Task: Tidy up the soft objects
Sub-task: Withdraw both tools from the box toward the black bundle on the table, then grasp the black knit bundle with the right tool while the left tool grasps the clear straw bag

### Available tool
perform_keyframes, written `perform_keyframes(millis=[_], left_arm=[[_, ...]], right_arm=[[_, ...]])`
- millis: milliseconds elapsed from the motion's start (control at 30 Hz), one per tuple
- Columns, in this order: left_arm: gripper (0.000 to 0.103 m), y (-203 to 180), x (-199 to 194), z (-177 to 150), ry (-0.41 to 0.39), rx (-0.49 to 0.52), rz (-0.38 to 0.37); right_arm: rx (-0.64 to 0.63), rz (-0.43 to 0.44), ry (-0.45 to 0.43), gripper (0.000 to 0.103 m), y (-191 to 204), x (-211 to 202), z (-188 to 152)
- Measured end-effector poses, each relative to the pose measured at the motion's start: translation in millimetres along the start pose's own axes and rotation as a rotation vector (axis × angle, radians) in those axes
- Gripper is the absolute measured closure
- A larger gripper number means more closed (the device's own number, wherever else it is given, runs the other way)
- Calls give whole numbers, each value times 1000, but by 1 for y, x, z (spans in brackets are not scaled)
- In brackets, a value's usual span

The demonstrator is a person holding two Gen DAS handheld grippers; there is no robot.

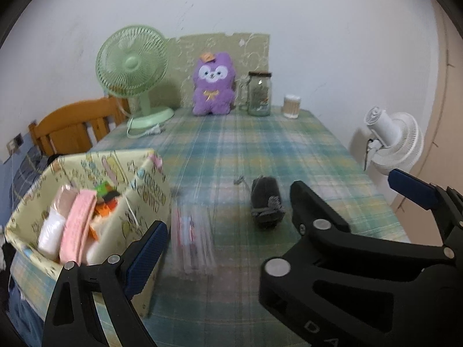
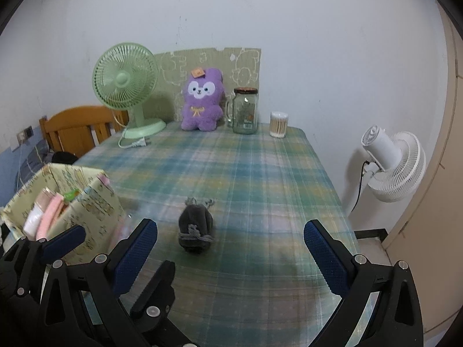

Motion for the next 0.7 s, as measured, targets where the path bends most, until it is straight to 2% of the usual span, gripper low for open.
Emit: perform_keyframes(millis=[133, 267, 400, 500, 700], left_arm=[[9, -5, 7, -5, -7, 19, 45], [11, -4, 20, -11, 61, -49, -4], [11, -1, 30, -17, 75, -54, 58], [18, 3, 35, -22, 84, -66, 101], [24, 8, 43, -26, 98, -74, 140]], right_arm=[[12, 23, 37, 0, -5, 16, -8], [37, 54, 68, 0, -9, 26, -13], [15, 44, 84, 0, -9, 37, -17], [-2, 55, 110, 0, -6, 47, -22], [-31, 79, 140, 0, 0, 61, -26]])
Point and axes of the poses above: each gripper's, at about its wrist camera, not at the fingertips, and x roughly the way its jaws point, y to its left, z to its top, the point moved 5 cm from there along x, roughly the way its jaws point, and after that the axes turned 4 degrees about y, right-handed, at the moved point
